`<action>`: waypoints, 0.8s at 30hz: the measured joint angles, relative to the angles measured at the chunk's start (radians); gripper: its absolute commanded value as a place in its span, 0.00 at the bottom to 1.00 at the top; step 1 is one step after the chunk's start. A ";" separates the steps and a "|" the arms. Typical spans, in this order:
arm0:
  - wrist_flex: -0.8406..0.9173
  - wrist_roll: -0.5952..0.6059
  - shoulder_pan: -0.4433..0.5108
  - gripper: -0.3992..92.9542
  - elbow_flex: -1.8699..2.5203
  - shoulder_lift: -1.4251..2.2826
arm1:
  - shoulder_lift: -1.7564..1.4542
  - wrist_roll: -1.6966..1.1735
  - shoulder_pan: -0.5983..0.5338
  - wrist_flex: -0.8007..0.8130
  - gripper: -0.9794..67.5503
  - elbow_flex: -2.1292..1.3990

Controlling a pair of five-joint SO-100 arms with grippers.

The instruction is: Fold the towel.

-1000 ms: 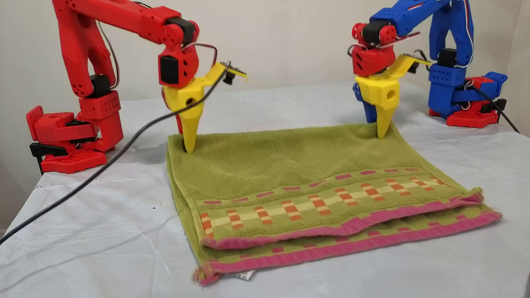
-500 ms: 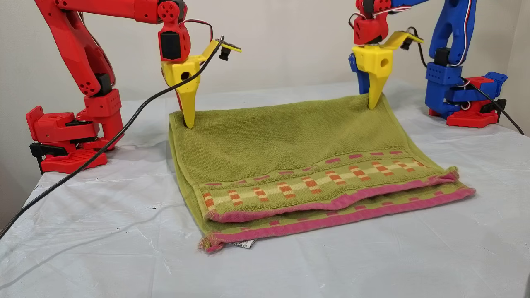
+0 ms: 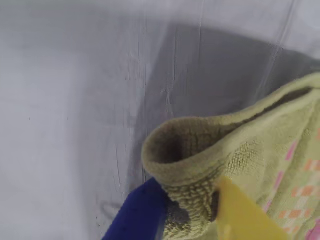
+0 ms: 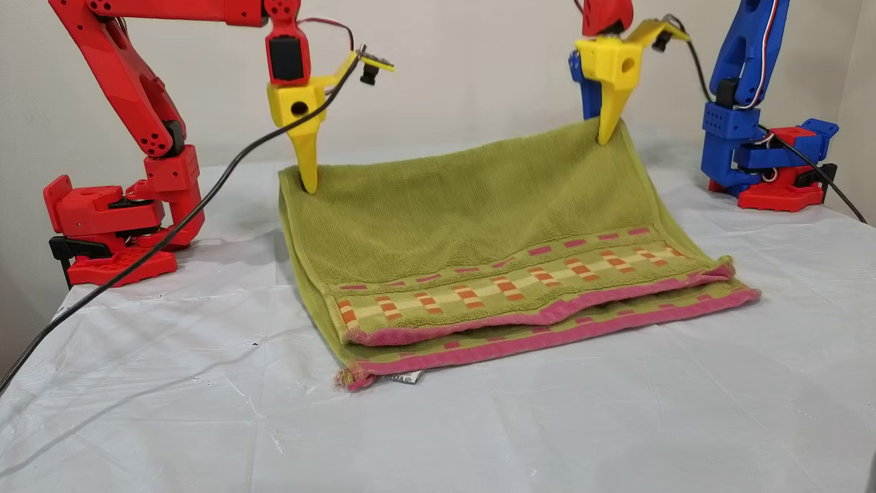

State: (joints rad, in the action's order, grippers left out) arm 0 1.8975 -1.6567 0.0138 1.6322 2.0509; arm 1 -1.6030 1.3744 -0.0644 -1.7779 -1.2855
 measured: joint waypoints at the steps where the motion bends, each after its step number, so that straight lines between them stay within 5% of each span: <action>1: 0.028 0.000 0.021 0.00 -0.035 0.000 | 0.000 0.014 -0.023 -0.006 0.02 0.025; 8: 0.129 -0.057 0.178 0.00 -0.199 0.000 | 0.000 0.118 -0.158 -0.014 0.02 0.083; 24: -0.041 -0.077 0.529 0.00 -0.258 -0.044 | -0.002 0.348 -0.410 -0.014 0.02 0.098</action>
State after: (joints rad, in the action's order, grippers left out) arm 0 1.8561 -1.7334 0.5430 1.3744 2.0064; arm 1 -1.6045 1.7227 -0.4740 -1.7917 -1.1873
